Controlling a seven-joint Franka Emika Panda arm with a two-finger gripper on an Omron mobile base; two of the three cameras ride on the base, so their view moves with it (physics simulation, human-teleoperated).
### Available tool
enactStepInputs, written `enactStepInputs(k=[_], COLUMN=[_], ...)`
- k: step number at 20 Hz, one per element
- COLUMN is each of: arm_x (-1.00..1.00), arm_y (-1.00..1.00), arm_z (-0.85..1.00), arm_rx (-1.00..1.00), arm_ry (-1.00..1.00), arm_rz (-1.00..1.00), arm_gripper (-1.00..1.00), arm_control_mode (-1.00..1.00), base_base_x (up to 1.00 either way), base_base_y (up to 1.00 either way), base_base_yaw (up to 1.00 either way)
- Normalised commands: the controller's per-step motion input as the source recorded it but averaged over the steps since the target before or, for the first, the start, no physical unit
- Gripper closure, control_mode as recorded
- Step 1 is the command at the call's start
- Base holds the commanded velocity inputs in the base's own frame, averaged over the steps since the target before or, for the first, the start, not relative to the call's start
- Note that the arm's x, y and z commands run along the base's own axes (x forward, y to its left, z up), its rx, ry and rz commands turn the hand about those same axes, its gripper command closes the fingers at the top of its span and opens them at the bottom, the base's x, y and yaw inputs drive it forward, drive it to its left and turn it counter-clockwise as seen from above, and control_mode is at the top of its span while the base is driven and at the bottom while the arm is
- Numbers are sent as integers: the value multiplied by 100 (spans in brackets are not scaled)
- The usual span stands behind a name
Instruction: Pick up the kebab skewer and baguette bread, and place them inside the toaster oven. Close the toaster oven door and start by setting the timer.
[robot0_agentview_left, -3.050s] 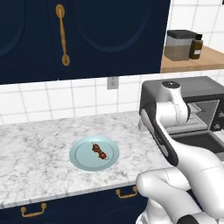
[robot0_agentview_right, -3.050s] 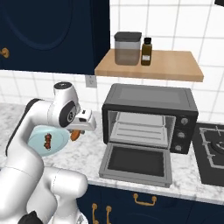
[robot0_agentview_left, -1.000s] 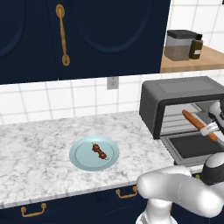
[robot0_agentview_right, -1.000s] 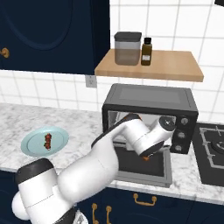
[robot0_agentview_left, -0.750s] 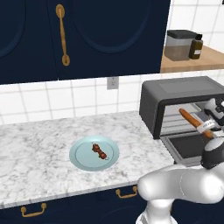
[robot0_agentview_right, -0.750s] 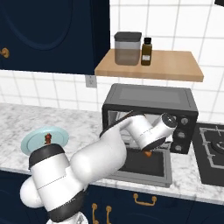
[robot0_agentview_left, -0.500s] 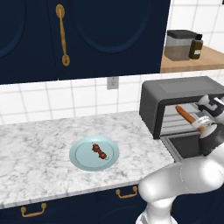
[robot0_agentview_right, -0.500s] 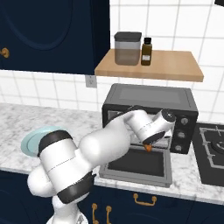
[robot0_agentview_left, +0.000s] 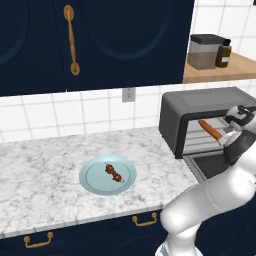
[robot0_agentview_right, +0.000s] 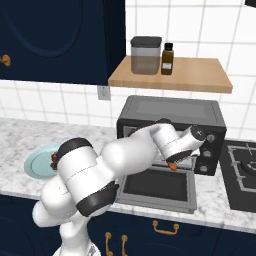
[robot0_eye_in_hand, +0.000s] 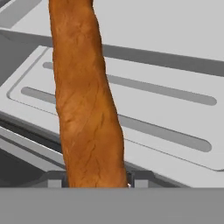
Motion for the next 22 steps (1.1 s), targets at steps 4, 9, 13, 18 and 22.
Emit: enactStepInputs(k=[4, 9, 13, 18, 22], arm_x=[26, 4, 0, 8, 8], arm_y=[0, 1, 22, 29, 30], arm_z=[7, 21, 23, 11, 2], arm_rx=[0, 0, 0, -1, 0], arm_ry=[0, -4, -2, -6, -13], arm_rz=[-4, -2, -11, -15, -8], arm_gripper=[100, 100, 100, 100, 100], arm_control_mode=[-100, -100, -100, -100, -100], base_base_x=[0, 0, 0, 0, 0], base_base_y=[0, 0, 0, 0, 0], base_base_yaw=[0, 0, 0, 0, 0])
